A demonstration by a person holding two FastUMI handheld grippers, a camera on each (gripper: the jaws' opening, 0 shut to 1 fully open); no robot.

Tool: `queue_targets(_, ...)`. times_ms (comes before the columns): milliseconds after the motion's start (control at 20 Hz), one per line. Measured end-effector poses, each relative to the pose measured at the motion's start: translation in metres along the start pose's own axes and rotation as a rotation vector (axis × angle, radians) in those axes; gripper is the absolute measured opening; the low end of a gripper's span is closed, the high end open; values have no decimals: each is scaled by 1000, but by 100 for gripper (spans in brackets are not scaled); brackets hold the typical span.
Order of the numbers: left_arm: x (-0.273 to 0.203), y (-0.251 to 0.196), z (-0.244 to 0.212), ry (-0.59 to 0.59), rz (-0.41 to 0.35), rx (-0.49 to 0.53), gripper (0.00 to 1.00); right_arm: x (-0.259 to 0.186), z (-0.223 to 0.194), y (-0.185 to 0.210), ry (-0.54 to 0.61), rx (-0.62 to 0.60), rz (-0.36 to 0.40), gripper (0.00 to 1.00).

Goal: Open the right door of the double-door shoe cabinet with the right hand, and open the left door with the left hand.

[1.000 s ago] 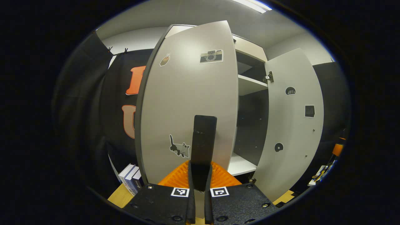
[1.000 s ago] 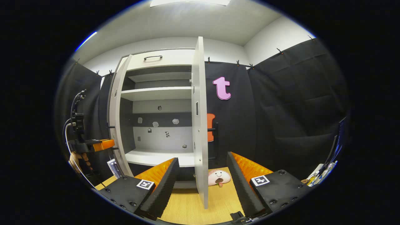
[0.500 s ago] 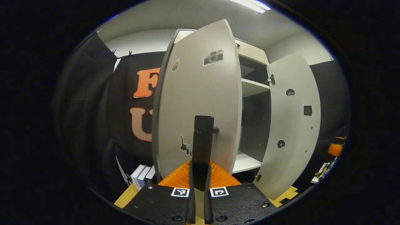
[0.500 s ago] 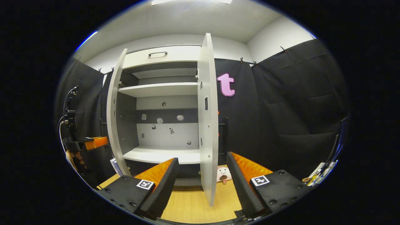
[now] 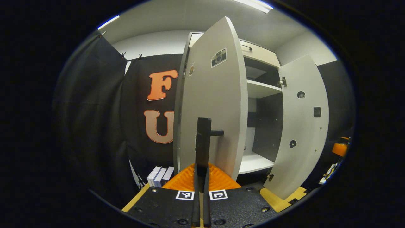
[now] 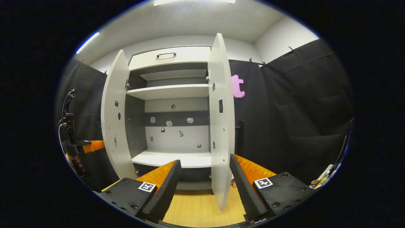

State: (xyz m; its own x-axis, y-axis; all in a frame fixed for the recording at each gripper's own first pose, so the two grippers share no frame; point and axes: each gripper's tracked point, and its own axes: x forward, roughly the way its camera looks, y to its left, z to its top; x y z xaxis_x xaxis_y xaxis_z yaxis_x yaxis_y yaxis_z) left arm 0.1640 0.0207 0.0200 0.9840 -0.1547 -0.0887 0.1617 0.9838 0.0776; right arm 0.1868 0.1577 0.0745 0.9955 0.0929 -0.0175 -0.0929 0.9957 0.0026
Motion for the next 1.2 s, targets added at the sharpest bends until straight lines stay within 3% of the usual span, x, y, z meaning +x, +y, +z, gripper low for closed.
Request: queue_targets(1200, -23, 87, 3, -10, 107, -32, 0, 9, -6, 43, 4, -19, 77, 98)
